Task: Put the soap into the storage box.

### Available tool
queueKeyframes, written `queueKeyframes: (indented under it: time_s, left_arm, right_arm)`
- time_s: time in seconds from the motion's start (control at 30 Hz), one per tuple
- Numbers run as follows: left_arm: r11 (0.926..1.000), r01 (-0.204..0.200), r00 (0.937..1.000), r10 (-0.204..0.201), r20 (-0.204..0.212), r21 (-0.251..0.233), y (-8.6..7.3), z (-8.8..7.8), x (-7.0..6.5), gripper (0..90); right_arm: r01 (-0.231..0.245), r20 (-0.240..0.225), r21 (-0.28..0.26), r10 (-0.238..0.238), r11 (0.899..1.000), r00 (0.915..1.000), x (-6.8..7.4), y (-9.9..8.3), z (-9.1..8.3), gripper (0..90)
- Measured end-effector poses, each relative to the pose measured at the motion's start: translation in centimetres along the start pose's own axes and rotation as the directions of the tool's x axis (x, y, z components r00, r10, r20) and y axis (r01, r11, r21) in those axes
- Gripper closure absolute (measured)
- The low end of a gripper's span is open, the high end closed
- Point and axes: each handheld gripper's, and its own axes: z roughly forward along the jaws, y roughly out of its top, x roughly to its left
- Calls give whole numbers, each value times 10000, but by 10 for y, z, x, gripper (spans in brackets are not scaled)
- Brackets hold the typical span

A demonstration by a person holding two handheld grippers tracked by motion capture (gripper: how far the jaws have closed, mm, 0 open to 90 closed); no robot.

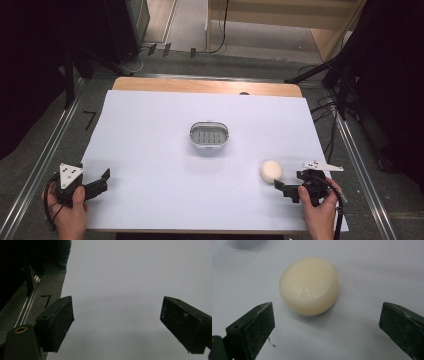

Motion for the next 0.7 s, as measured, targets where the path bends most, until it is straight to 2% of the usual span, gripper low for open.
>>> queueKeyframes:
  time_s: [0.43, 0.7]
  left_arm:
    - [10000, 14, 10000, -14, 10, 14, 0, 0, 0, 127]
    - [10000, 15, 10000, -15, 12, 11, 0, 0, 0, 129]
  right_arm:
    - [162, 19, 220, -162, 9996, 9999, 11, 13, 11, 6]
    - [81, 332, 572, -100, 9983, 9994, 18, 19, 22, 7]
